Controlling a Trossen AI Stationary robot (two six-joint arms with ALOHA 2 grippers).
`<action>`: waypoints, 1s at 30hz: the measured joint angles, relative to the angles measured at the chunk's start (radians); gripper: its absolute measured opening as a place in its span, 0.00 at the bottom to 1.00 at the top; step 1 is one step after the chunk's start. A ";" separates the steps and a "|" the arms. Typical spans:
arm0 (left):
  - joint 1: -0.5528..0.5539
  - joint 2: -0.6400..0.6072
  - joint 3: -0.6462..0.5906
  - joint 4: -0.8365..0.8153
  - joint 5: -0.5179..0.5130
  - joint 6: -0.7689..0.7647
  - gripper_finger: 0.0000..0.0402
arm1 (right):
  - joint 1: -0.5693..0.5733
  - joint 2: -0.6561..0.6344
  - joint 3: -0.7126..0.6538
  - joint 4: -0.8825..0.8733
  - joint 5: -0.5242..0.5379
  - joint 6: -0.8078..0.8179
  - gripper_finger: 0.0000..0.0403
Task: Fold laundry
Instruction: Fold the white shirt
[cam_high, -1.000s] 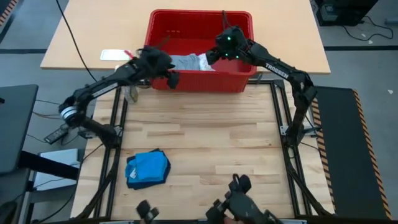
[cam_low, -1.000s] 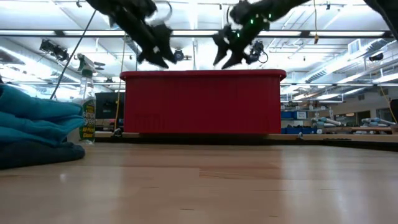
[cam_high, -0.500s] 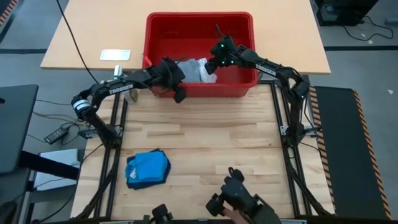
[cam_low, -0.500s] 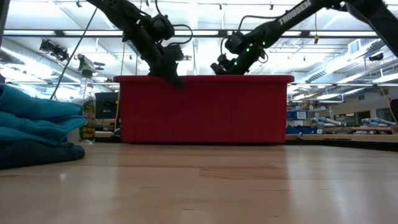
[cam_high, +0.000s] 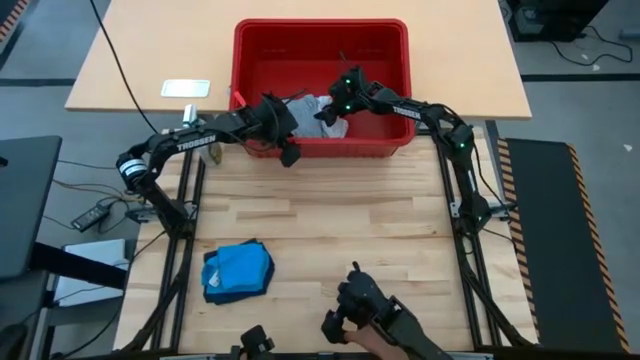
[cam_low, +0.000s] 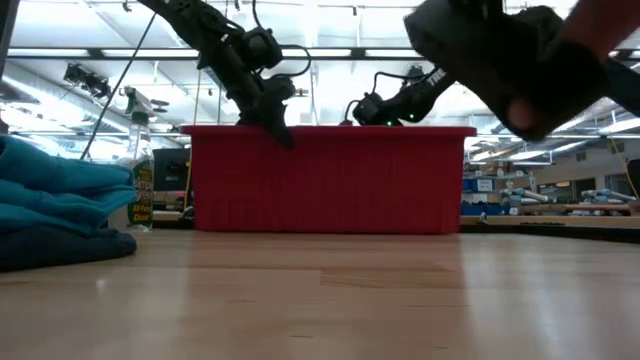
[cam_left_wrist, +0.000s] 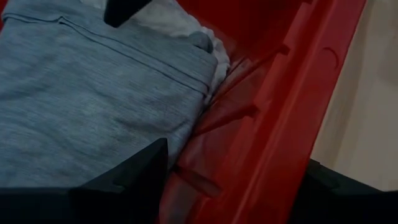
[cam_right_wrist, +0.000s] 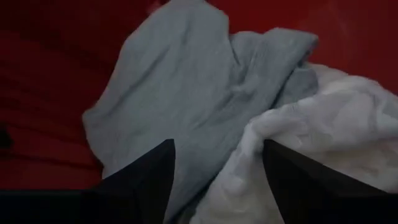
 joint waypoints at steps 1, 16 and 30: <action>0.000 0.000 0.000 0.000 0.000 0.000 0.64 | 0.005 -0.001 0.000 -0.004 0.045 0.001 0.61; 0.007 0.000 -0.001 0.021 -0.020 0.022 0.64 | -0.016 0.060 0.013 -0.096 0.184 -0.042 0.61; 0.027 0.000 -0.001 0.030 -0.017 0.082 0.64 | -0.012 0.146 0.119 -0.065 0.101 -0.049 0.07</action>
